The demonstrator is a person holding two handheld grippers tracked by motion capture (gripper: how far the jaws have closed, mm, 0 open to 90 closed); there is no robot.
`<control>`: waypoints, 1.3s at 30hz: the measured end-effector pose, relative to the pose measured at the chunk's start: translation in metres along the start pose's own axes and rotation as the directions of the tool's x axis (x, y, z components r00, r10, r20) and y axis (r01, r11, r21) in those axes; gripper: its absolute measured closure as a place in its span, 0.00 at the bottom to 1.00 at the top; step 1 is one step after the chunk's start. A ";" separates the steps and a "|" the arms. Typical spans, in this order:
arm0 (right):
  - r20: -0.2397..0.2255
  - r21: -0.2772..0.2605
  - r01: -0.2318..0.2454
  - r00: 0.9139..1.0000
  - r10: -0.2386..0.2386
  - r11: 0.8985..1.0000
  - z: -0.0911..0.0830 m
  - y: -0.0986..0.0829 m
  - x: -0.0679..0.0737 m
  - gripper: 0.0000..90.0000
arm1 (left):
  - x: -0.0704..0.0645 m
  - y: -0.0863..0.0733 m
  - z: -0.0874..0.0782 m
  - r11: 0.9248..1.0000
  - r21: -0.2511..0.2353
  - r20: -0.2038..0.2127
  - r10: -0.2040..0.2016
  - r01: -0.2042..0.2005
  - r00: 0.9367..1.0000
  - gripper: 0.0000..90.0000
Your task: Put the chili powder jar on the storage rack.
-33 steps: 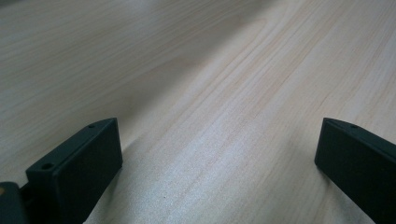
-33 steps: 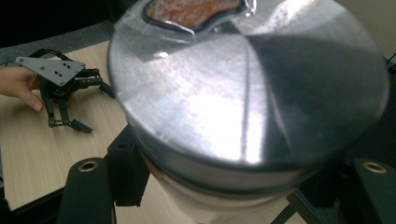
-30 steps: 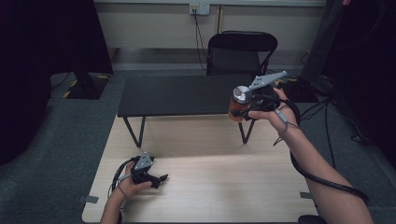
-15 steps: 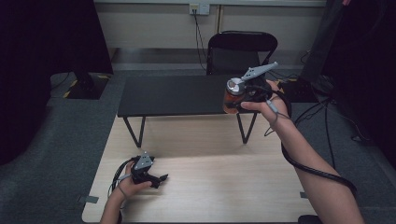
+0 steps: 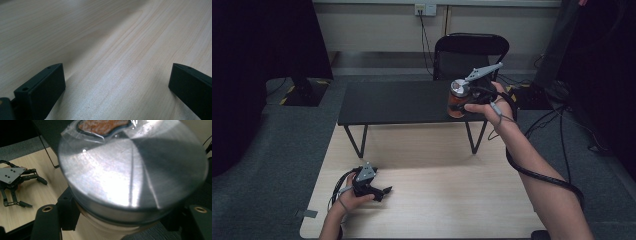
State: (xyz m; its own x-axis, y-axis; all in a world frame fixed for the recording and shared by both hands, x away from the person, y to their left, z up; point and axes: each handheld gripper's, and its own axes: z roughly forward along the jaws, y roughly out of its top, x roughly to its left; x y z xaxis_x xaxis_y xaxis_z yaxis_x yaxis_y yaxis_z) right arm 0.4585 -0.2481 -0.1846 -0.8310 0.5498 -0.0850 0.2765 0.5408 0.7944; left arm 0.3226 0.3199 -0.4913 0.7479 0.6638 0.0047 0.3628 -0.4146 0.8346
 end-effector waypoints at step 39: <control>0.020 -0.004 -0.035 0.999 0.035 0.999 0.056 0.024 -0.018 0.35 | 0.000 0.000 0.000 1.000 0.000 0.000 -0.001 0.001 1.000 0.00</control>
State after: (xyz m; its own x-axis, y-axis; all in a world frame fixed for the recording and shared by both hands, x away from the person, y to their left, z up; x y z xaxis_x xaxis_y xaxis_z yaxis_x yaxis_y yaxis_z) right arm 0.5069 -0.2094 -0.1972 -0.8110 0.5810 -0.0686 0.3037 0.5183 0.7995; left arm 0.3226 0.3200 -0.4912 0.7479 0.6638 0.0038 0.3636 -0.4144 0.8343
